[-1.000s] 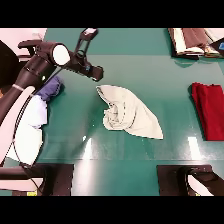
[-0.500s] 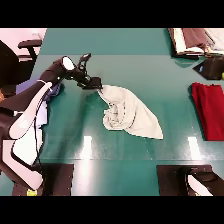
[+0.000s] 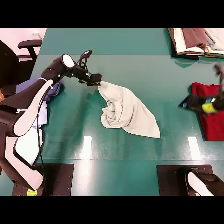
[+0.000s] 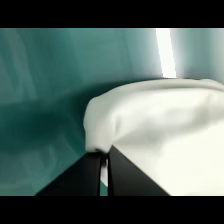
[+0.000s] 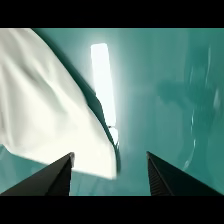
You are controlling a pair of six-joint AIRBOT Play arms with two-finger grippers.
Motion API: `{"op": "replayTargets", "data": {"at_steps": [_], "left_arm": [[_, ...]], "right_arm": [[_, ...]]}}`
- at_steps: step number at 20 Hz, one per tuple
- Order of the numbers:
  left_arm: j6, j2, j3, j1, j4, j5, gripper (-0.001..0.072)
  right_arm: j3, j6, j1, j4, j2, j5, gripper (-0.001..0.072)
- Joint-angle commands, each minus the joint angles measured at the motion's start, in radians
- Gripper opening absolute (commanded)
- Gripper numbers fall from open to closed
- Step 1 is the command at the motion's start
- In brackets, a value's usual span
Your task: Fold the shirts.
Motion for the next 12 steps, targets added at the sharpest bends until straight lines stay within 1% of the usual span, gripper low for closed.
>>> {"op": "replayTargets", "data": {"at_steps": [1, 2, 4, 5, 7, 8, 9, 10, 12], "left_arm": [[0.054, -0.001, 0.084, 0.005, 0.017, -0.072, 0.0024], [0.055, -0.001, 0.096, 0.005, 0.016, -0.072, 0.0024], [0.055, -0.001, 0.104, 0.005, 0.016, -0.073, 0.0024], [0.055, -0.001, 0.104, 0.005, 0.017, -0.074, 0.0025], [0.059, -0.001, 0.104, 0.005, 0.017, -0.075, 0.0024], [0.062, 0.0, 0.104, 0.005, 0.017, -0.077, 0.0024], [0.062, 0.0, 0.109, 0.005, 0.018, -0.087, 0.0024], [0.063, 0.002, 0.116, 0.005, 0.02, -0.095, 0.0024], [0.062, 0.031, 0.127, 0.005, 0.044, -0.093, 0.0024]], "right_arm": [[-0.239, -0.032, -0.054, 0.064, -0.027, 0.002, 0.0487], [-0.3, -0.085, -0.047, 0.143, -0.059, -0.035, 0.0443], [-0.376, -0.159, -0.005, 0.278, -0.138, -0.124, 0.0439], [-0.391, -0.172, 0.028, 0.308, -0.179, -0.167, 0.0439], [-0.382, -0.175, 0.1, 0.313, -0.262, -0.226, 0.0437], [-0.364, -0.18, 0.132, 0.313, -0.302, -0.244, 0.0418], [-0.338, -0.183, 0.157, 0.312, -0.335, -0.254, 0.032], [-0.307, -0.185, 0.18, 0.312, -0.368, -0.261, 0.0251], [-0.237, -0.194, 0.214, 0.279, -0.407, -0.26, 0.0021]]}}
